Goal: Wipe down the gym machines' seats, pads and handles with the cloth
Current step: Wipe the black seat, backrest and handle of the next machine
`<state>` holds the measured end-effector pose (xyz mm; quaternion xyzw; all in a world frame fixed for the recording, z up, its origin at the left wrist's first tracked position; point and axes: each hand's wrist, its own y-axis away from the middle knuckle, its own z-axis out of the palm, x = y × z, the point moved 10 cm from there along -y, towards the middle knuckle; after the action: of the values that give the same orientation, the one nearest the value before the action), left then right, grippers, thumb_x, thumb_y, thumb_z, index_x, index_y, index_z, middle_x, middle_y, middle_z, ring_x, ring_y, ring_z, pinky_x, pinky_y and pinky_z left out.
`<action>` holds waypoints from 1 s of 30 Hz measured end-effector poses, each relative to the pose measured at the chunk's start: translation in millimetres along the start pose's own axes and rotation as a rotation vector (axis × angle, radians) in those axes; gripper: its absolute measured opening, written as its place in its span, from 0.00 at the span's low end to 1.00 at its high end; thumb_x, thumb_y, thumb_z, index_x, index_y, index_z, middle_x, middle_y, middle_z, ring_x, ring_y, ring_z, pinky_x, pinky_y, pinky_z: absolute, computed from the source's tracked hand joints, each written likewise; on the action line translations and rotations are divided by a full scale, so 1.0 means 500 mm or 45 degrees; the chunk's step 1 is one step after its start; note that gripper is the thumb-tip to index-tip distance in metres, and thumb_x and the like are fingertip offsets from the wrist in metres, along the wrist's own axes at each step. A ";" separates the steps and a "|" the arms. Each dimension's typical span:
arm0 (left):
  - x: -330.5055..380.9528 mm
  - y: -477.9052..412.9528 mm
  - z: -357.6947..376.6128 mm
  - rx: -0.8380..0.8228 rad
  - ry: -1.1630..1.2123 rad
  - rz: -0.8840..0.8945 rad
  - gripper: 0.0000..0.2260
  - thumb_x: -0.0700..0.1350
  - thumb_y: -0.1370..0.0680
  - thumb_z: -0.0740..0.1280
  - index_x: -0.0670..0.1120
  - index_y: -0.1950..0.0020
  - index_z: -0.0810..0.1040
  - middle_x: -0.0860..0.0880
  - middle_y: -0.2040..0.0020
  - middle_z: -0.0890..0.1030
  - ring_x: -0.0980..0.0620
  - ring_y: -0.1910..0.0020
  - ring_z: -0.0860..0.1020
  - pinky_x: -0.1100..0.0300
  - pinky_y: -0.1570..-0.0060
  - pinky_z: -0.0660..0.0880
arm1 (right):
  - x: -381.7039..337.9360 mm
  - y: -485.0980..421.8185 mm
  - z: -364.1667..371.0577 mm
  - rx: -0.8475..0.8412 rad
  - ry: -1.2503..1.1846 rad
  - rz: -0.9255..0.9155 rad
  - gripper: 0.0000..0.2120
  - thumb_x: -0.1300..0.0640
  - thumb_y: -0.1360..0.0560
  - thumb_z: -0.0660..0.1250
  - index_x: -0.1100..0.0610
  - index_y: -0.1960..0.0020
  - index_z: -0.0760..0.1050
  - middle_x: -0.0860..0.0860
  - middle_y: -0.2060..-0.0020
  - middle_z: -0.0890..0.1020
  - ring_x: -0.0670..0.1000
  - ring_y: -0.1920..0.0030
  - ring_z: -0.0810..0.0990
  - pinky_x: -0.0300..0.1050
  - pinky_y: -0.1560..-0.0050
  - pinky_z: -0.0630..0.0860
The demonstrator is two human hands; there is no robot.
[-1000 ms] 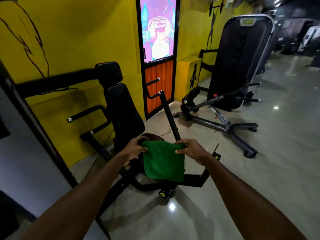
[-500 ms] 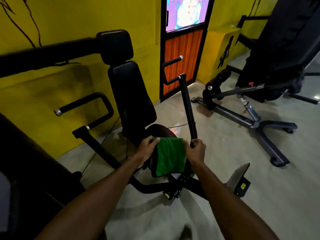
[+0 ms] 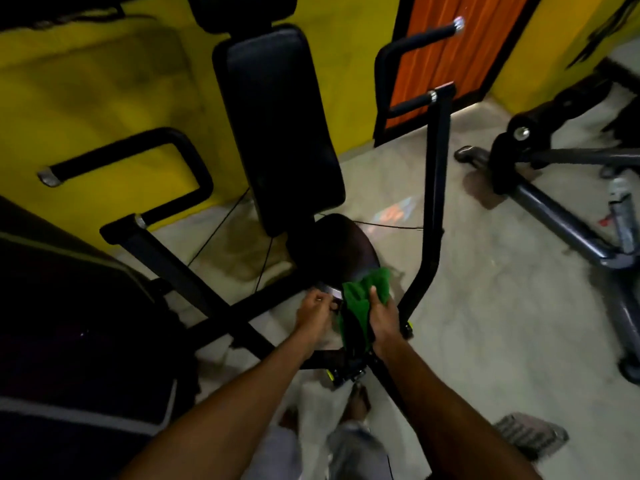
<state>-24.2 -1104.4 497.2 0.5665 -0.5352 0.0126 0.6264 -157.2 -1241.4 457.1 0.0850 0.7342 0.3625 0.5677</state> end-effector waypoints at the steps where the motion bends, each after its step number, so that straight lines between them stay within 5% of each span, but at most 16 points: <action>1: -0.016 -0.029 0.001 0.027 0.015 -0.046 0.06 0.44 0.20 0.63 0.48 0.57 0.75 0.45 0.57 0.83 0.45 0.56 0.81 0.56 0.60 0.74 | -0.014 -0.015 -0.008 0.050 0.086 -0.033 0.19 0.46 0.17 0.64 0.57 0.33 0.76 0.55 0.44 0.83 0.58 0.42 0.82 0.49 0.39 0.77; 3: -0.058 -0.102 0.010 0.063 0.044 -0.158 0.04 0.46 0.22 0.62 0.47 0.54 0.76 0.46 0.55 0.83 0.44 0.54 0.81 0.53 0.58 0.79 | -0.033 -0.060 -0.017 0.127 0.264 -0.110 0.20 0.49 0.16 0.64 0.59 0.30 0.74 0.59 0.41 0.81 0.60 0.37 0.79 0.47 0.40 0.72; 6: -0.119 -0.231 0.030 0.085 0.113 -0.248 0.17 0.53 0.32 0.60 0.44 0.50 0.77 0.41 0.49 0.82 0.40 0.48 0.81 0.42 0.46 0.79 | -0.046 -0.124 -0.010 0.200 0.485 -0.227 0.23 0.50 0.18 0.66 0.58 0.26 0.72 0.62 0.38 0.81 0.64 0.36 0.78 0.51 0.39 0.72; 10: -0.117 -0.319 0.046 0.103 0.243 -0.350 0.20 0.49 0.26 0.62 0.41 0.38 0.76 0.40 0.39 0.79 0.40 0.41 0.79 0.43 0.38 0.76 | -0.037 -0.218 0.025 0.260 0.705 -0.380 0.24 0.53 0.19 0.67 0.54 0.24 0.70 0.62 0.41 0.83 0.66 0.40 0.79 0.54 0.44 0.75; 13: -0.128 -0.379 0.062 0.075 0.303 -0.432 0.18 0.47 0.22 0.61 0.41 0.34 0.75 0.39 0.38 0.78 0.38 0.39 0.78 0.46 0.43 0.78 | -0.010 -0.287 0.060 0.245 0.896 -0.510 0.26 0.55 0.19 0.68 0.55 0.23 0.69 0.61 0.34 0.79 0.66 0.38 0.79 0.56 0.43 0.77; 17: -0.164 -0.455 0.084 0.094 0.449 -0.553 0.17 0.51 0.18 0.59 0.41 0.36 0.75 0.41 0.43 0.80 0.43 0.54 0.79 0.52 0.53 0.76 | 0.068 -0.355 0.151 0.133 1.351 -0.768 0.29 0.48 0.22 0.66 0.53 0.23 0.69 0.62 0.24 0.69 0.67 0.30 0.73 0.65 0.38 0.77; 20: -0.187 -0.484 0.111 0.054 0.712 -0.657 0.15 0.55 0.16 0.56 0.48 0.38 0.74 0.45 0.45 0.79 0.48 0.55 0.76 0.55 0.54 0.73 | 0.138 -0.371 0.223 -0.063 1.757 -0.885 0.33 0.40 0.23 0.65 0.44 0.20 0.64 0.55 0.18 0.59 0.61 0.20 0.61 0.69 0.29 0.66; 24: -0.226 -0.541 0.141 0.053 0.990 -0.748 0.20 0.60 0.18 0.54 0.48 0.44 0.77 0.45 0.49 0.79 0.46 0.55 0.77 0.53 0.51 0.76 | 0.139 -0.410 0.252 -0.134 1.844 -1.027 0.30 0.30 0.20 0.53 0.38 0.20 0.58 0.50 0.17 0.52 0.57 0.17 0.48 0.71 0.24 0.45; 27: -0.253 -0.576 0.161 0.066 1.169 -0.823 0.24 0.60 0.17 0.48 0.45 0.51 0.75 0.42 0.49 0.76 0.43 0.59 0.74 0.50 0.45 0.72 | 0.102 -0.473 0.234 -0.081 1.850 -1.005 0.26 0.32 0.19 0.55 0.36 0.23 0.64 0.49 0.17 0.54 0.56 0.17 0.51 0.71 0.26 0.51; 30: -0.278 -0.593 0.173 0.053 1.165 -0.892 0.29 0.57 0.16 0.48 0.33 0.33 0.70 0.32 0.32 0.72 0.32 0.38 0.73 0.46 0.29 0.63 | 0.049 -0.567 0.166 0.207 1.676 -0.731 0.25 0.35 0.19 0.56 0.39 0.24 0.67 0.53 0.19 0.61 0.62 0.23 0.61 0.73 0.32 0.64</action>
<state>44.0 -1191.2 177.1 0.6592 0.0102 0.0586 0.7496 -9.8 -1396.9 252.3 -0.3053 0.9420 0.1193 0.0723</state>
